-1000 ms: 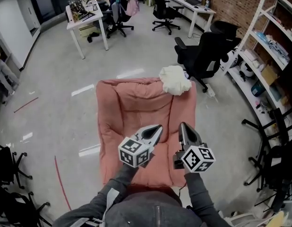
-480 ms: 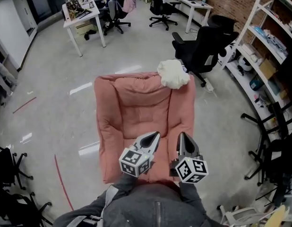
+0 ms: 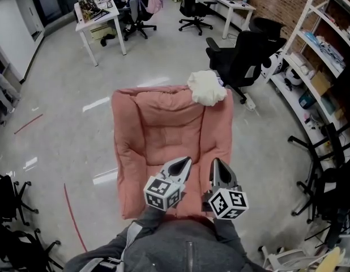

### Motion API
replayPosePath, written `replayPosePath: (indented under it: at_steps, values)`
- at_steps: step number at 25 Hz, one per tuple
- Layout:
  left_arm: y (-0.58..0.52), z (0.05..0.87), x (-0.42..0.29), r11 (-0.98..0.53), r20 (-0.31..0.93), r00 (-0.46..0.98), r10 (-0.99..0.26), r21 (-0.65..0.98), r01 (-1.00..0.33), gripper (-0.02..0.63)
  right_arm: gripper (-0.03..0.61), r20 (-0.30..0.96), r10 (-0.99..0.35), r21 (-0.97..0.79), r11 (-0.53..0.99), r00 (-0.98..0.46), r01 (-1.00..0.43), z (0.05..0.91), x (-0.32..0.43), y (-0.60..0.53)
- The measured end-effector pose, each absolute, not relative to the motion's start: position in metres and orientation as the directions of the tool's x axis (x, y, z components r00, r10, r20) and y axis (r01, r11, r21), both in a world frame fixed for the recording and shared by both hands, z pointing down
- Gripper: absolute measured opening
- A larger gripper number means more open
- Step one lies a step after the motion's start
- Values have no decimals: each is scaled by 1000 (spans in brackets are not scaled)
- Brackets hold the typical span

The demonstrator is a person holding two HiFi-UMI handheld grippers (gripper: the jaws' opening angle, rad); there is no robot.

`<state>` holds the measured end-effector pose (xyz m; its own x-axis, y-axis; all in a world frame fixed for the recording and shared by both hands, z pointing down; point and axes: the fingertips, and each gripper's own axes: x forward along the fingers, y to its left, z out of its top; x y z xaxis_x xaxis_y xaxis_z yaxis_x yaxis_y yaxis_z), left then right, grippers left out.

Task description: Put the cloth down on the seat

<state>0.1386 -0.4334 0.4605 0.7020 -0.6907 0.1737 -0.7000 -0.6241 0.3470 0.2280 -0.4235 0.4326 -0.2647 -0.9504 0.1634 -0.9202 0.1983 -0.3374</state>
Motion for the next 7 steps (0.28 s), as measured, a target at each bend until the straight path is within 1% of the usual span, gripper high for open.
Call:
replayPosePath:
  at_steps: [7]
  values:
    - [-436,464,138,-610,189,691,-698,350,-711,9,11,171,-947,-351,200,-272,-915,437,229,-425]
